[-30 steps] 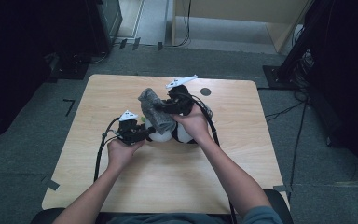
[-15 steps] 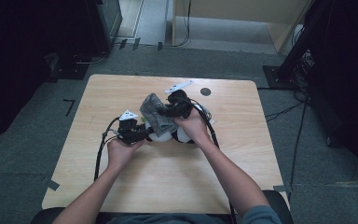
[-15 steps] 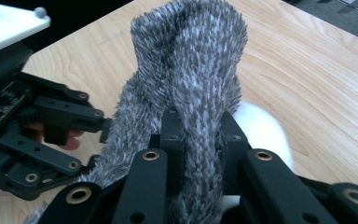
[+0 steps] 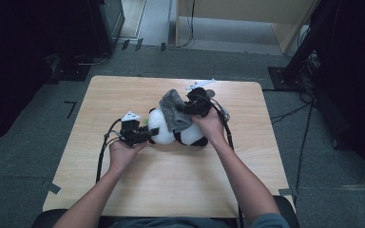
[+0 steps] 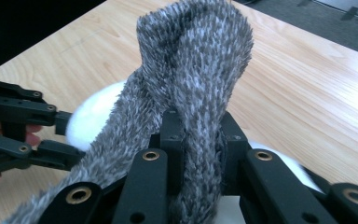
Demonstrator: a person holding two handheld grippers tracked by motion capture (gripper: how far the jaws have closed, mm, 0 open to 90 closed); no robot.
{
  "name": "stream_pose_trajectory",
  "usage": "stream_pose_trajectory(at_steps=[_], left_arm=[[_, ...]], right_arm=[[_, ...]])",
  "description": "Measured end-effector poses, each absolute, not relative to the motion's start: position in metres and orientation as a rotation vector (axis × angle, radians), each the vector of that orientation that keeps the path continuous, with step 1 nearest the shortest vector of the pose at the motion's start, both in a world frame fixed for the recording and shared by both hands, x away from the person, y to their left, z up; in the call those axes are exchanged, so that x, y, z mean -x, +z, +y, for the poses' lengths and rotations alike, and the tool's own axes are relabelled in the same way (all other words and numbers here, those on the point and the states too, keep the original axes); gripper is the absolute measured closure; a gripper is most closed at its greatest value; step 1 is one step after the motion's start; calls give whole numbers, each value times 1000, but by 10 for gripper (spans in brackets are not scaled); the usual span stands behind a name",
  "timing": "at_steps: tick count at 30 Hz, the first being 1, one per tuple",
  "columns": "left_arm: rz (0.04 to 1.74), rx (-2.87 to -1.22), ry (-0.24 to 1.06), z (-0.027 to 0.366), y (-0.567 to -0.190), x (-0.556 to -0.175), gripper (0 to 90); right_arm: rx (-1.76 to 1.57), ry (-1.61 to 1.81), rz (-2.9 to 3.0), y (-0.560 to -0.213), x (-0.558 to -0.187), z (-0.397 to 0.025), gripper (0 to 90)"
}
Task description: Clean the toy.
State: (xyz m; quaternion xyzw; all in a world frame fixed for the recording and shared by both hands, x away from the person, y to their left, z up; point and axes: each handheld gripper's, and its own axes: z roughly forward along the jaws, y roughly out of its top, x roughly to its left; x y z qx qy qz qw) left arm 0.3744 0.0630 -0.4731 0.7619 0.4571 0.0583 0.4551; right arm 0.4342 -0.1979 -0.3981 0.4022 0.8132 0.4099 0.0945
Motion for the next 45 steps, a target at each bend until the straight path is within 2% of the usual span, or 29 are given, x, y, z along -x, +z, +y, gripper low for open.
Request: stream_pose_trajectory(at_steps=[25, 45], left_arm=[[1119, -1893, 127, 62, -472, -379, 618], [1121, -1877, 114, 63, -473, -382, 614]], right_arm=[[-1326, 1292, 2292, -397, -425, -253, 746], [-1406, 1271, 2226, -388, -417, -286, 788]])
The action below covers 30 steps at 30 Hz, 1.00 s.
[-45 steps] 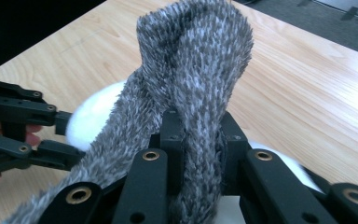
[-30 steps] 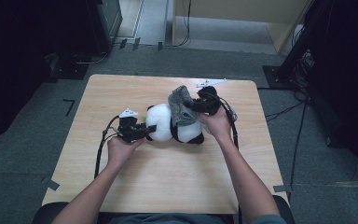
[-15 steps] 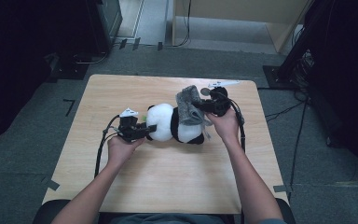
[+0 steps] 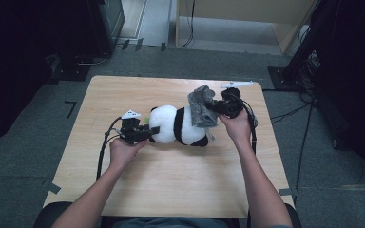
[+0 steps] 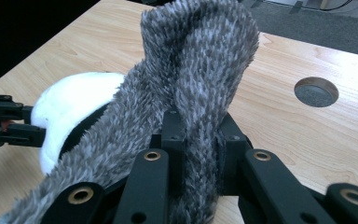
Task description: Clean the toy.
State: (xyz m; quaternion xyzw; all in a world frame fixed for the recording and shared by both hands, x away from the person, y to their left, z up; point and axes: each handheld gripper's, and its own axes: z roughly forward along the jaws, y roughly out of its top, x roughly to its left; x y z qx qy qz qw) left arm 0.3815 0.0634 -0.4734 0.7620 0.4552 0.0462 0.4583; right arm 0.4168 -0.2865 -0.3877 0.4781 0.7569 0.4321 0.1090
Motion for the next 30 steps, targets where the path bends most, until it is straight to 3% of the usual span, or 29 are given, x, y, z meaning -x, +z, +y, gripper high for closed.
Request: stream_pose_trajectory(at_steps=[16, 30], left_arm=[[1123, -1854, 93, 64, -474, -380, 612], [1121, -1829, 99, 66, -476, -376, 611]], right_arm=[[-1159, 1510, 2366, -346, -394, -226, 791], [-1102, 1455, 2536, -387, -403, -162, 790]])
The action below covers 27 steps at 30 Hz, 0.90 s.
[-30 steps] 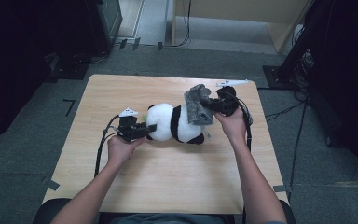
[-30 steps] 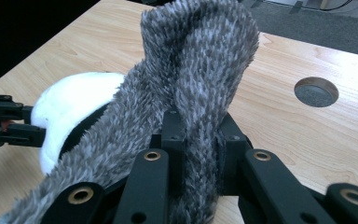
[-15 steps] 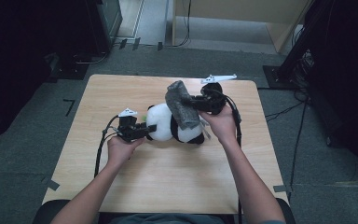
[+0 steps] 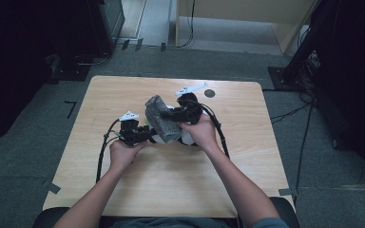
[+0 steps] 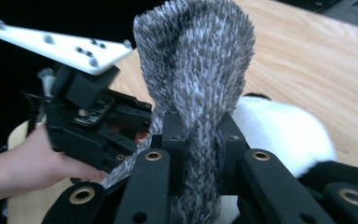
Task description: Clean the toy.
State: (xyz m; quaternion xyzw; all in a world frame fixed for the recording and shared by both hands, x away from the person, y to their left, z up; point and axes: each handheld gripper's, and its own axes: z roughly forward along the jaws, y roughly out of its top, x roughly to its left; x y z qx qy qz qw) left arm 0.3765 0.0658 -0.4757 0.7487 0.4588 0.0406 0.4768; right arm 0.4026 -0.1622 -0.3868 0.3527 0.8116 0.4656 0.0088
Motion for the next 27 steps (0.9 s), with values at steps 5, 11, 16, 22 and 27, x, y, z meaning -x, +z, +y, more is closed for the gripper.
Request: stream_pose_trajectory(at_steps=[5, 11, 16, 22, 27], left_arm=[[1122, -1841, 109, 65, -476, -377, 612], [1124, -1860, 104, 65, -475, -379, 615], [1121, -1871, 94, 66, -475, -381, 615], [1119, -1888, 84, 66, -473, -384, 617], [1120, -1888, 75, 66, -473, -385, 617]], right_arm=[[-1087, 1311, 2543, -406, -406, -156, 784], [-1082, 1281, 2509, -411, -405, -164, 777], [-1129, 1254, 2475, -411, -406, -180, 778], [-1170, 1236, 2465, -407, -405, -194, 780], [-1184, 1230, 2434, -403, -401, -205, 782]])
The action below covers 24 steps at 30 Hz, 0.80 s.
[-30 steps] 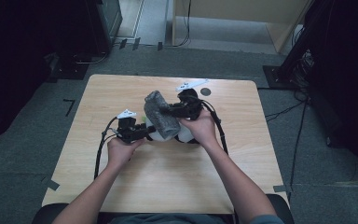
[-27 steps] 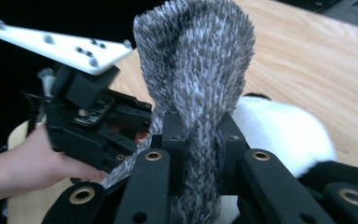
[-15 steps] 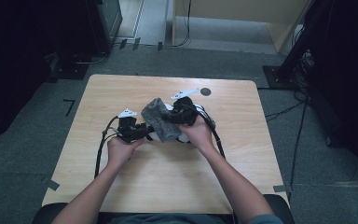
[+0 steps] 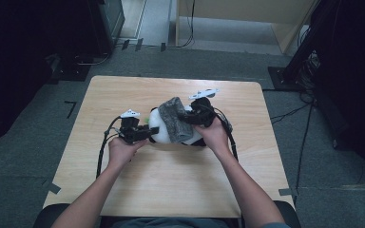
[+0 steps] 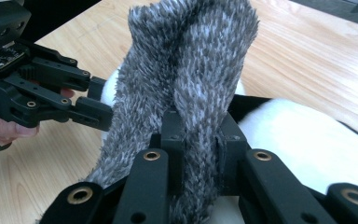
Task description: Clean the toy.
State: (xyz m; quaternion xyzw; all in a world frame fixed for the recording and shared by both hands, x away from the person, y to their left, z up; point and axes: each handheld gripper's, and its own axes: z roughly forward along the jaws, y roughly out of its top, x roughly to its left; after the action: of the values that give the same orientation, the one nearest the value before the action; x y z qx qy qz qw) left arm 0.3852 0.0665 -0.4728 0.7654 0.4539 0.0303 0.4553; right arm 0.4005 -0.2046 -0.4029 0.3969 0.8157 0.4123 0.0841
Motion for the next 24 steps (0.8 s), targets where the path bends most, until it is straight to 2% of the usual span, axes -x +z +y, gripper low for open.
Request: stream_pose_trajectory(at_steps=[24], left_arm=[[1119, -1897, 68, 67, -473, -388, 616]], right_arm=[[-1305, 1234, 2275, -385, -384, -265, 780]])
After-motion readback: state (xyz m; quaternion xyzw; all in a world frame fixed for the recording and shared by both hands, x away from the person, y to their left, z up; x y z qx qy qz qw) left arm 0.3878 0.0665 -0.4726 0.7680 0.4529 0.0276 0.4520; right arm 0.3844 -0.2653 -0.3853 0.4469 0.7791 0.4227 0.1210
